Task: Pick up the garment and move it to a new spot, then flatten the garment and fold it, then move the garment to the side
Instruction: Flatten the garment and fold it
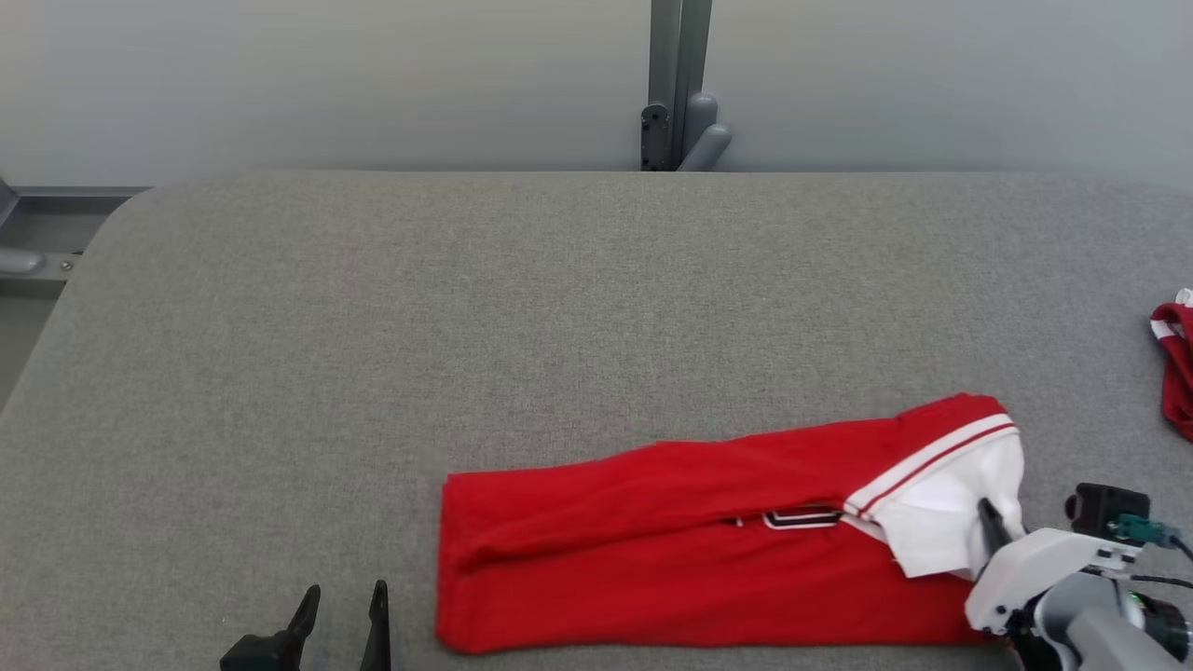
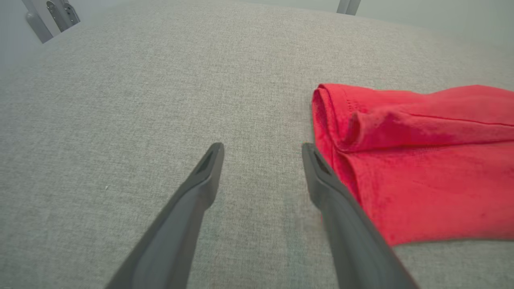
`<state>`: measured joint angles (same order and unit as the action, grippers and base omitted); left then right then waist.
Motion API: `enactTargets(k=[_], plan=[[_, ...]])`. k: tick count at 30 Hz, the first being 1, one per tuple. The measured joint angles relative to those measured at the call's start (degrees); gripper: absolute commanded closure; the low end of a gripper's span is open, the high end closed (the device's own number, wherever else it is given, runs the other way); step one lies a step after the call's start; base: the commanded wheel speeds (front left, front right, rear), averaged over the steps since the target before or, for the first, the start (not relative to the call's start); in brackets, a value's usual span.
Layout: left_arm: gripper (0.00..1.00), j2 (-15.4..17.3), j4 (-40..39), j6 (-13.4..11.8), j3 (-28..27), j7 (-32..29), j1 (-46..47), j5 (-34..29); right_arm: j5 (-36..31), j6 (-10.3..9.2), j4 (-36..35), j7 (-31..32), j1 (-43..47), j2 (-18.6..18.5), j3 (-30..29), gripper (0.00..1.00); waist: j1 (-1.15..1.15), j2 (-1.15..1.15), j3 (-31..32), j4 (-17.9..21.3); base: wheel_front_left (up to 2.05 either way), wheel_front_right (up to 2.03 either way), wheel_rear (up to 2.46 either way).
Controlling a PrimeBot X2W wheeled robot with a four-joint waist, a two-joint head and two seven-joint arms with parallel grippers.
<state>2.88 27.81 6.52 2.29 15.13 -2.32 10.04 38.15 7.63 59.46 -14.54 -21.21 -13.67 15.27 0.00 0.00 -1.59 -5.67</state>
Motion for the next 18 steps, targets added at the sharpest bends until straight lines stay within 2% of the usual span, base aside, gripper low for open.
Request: enactTargets(k=[3,7,10,14,18], plan=[[0.00,0.0,0.1,0.0,0.0,0.0,-0.1,0.2,-0.4,-0.03,2.3,-0.4,-0.5,-2.0,-3.8,1.00,0.00,0.00,0.3,0.2,0.00,0.00,0.00],[0.00,0.0,0.2,0.0,0.4,0.0,-0.6,0.7,-4.1,-0.09,1.7,-0.5,-0.5,-4.7,-10.3,1.00,0.00,0.00,0.6,0.8,0.00,0.00,0.00],[0.00,0.0,0.4,0.0,1.0,0.0,-0.6,1.0,-7.8,-0.11,-1.5,-0.5,0.3,-3.6,-12.6,1.00,0.00,0.00,0.8,1.3,0.00,0.00,0.00],[0.00,0.0,0.7,0.0,1.6,0.0,-0.7,1.5,-12.3,-0.13,-9.5,-0.5,2.1,-0.5,-11.2,1.00,0.00,0.00,1.2,2.1,0.00,0.00,0.00],[0.00,0.0,1.2,0.0,2.5,0.0,-1.0,2.0,-14.4,-0.14,-15.9,-0.5,3.9,2.8,-3.4,1.00,0.00,0.00,1.9,2.9,0.00,0.00,0.00]])
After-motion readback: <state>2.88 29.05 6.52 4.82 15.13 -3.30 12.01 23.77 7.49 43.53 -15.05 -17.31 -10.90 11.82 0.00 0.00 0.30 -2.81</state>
